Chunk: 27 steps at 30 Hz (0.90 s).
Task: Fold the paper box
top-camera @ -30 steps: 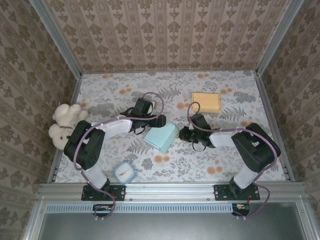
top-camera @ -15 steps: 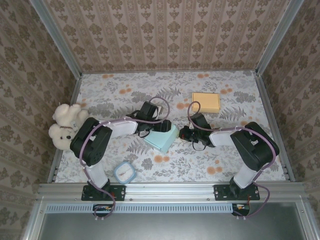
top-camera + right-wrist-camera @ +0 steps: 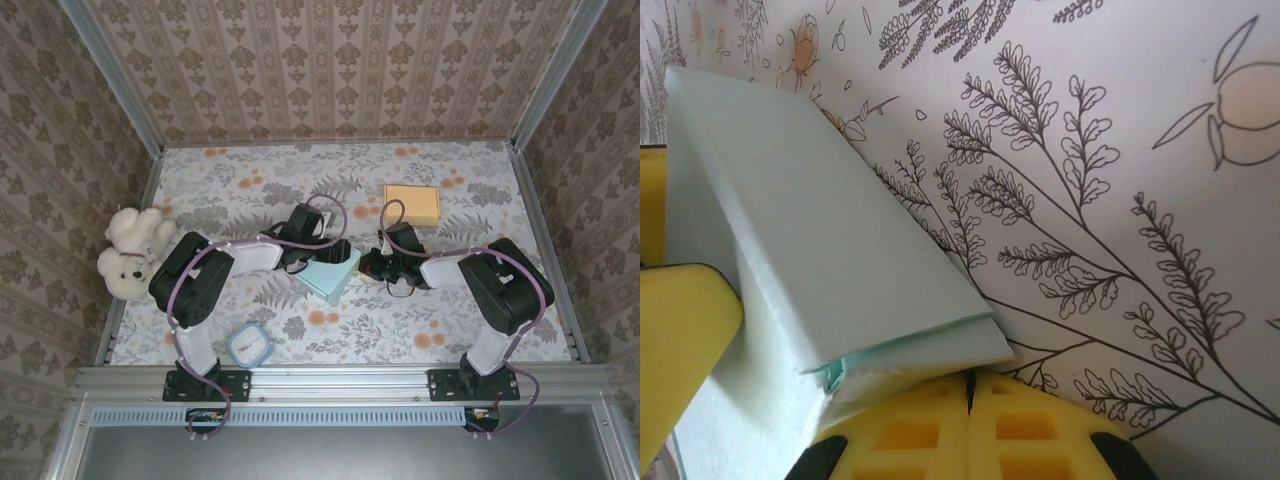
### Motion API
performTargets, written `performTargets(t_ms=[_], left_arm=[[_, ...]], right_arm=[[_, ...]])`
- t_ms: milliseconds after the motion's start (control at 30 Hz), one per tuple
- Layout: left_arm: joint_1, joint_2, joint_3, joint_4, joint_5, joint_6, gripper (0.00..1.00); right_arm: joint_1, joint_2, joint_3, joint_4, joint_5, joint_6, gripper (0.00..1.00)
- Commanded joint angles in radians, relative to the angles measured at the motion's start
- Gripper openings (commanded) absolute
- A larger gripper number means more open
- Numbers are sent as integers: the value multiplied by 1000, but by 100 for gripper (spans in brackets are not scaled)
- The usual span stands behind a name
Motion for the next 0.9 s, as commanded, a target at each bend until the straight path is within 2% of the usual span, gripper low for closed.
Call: performTargets(t_ms=[0, 200, 300, 400, 667, 867], left_arm=[[-139, 21, 18, 42, 284, -54, 80], [-170, -69, -1, 2, 263, -34, 81], [-166, -106, 1, -68, 154, -29, 82], [-131, -117, -3, -116, 59, -51, 83], [-10, -79, -31, -62, 37, -145, 84], [27, -144, -66, -99, -63, -159, 87]], right_arm=[[7, 93, 38, 99, 89, 2, 0], [-4, 84, 42, 100, 89, 2, 0], [-7, 80, 35, 108, 82, 9, 0], [-7, 67, 16, 122, 82, 19, 0], [-7, 2, -28, 86, 96, 19, 0], [-6, -96, -77, 19, 111, 11, 0]])
